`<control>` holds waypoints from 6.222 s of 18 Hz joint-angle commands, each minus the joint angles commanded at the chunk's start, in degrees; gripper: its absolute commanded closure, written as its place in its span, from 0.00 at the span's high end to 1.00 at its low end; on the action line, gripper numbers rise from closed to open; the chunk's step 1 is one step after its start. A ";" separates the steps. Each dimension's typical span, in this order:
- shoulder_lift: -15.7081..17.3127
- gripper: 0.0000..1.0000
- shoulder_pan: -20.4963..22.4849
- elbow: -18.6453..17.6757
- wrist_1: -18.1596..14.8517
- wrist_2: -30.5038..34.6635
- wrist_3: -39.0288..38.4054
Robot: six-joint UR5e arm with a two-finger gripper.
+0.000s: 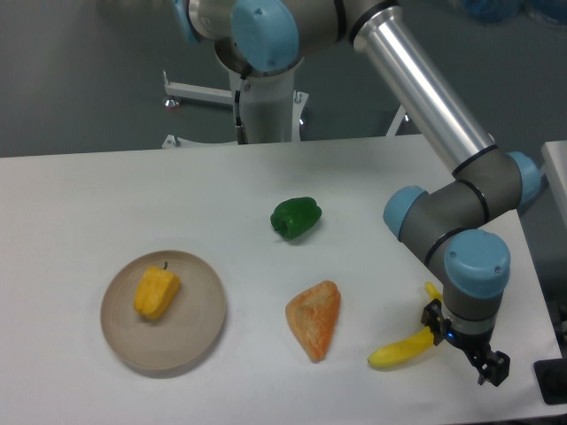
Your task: Pick up the yellow pepper from the plate
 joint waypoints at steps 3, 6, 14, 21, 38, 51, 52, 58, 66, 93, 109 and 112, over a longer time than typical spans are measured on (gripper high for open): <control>0.00 0.99 -0.09 0.00 0.00 0.00 -0.09; 0.26 0.99 -0.17 -0.26 0.00 0.09 -0.18; 1.32 1.00 -1.05 -0.79 -0.09 0.53 -1.06; 6.84 1.00 -2.72 -6.49 -0.35 0.44 -6.93; 27.60 1.00 -23.98 -33.66 -4.66 -8.26 -58.16; 26.46 1.00 -30.41 -40.08 3.95 -7.65 -60.47; 26.28 1.00 -30.50 -40.17 3.96 -7.65 -60.47; 24.61 1.00 -31.29 -40.25 4.04 -7.56 -60.56; 23.38 0.93 -32.08 -40.08 5.71 -6.42 -60.30; 29.27 0.44 -13.20 -35.77 3.87 -4.22 -33.43; 29.44 0.44 -6.24 -34.54 3.96 -3.87 -22.86; 29.27 0.44 -6.24 -34.63 4.04 -3.87 -22.50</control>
